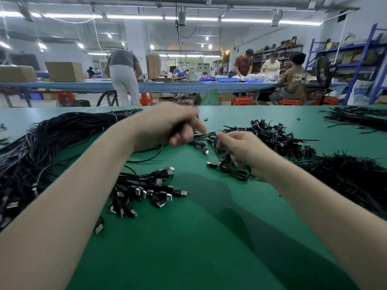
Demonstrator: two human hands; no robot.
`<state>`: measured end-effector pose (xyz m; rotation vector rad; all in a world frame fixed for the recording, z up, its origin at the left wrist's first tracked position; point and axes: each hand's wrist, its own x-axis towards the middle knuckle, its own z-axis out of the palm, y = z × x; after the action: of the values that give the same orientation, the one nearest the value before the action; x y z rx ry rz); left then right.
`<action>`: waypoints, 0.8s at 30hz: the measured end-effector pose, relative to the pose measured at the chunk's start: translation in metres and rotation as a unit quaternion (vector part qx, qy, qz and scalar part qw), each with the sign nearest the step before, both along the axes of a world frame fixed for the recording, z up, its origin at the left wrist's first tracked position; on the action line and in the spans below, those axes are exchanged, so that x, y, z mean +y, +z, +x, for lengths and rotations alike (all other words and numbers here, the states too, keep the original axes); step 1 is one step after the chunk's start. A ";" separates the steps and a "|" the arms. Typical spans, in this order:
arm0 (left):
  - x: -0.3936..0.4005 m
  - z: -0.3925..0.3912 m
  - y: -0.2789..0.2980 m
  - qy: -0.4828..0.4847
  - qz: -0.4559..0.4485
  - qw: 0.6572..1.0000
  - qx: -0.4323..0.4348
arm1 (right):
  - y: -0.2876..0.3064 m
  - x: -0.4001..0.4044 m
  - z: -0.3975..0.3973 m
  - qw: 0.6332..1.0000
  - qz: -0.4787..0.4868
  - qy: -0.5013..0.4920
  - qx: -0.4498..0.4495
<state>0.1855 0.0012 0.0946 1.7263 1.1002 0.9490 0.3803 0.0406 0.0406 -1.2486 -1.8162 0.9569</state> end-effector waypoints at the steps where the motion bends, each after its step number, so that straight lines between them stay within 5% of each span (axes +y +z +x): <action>1: 0.001 0.006 -0.006 0.006 -0.012 0.995 0.095 | 0.007 0.001 0.002 0.999 0.031 -0.012 0.009; 3: 0.004 0.017 -0.017 0.025 -0.013 0.988 0.153 | 0.019 -0.003 -0.001 0.997 0.073 0.001 0.022; 6: 0.011 0.028 -0.024 0.088 -0.009 0.996 -0.026 | 0.025 -0.018 -0.017 0.993 0.053 0.073 0.073; 10: 0.011 0.026 -0.017 0.092 -0.032 0.961 -0.258 | 0.010 -0.026 -0.029 0.986 0.049 0.150 0.045; 15: 0.008 0.022 -0.010 0.050 -0.051 0.915 -0.397 | -0.012 -0.019 -0.022 0.987 -0.014 0.158 0.003; 19: 0.010 0.021 -0.012 0.021 -0.076 0.908 -0.412 | -0.015 -0.009 -0.014 0.995 0.015 0.087 -0.046; 24: 0.014 0.034 -0.030 0.023 -0.162 0.914 -0.371 | -0.006 -0.008 -0.024 0.969 -0.128 0.085 0.192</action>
<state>0.2193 0.0148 0.0649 0.9304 0.7276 1.2279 0.3566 0.0322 0.0342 -0.9766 -1.5419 1.4570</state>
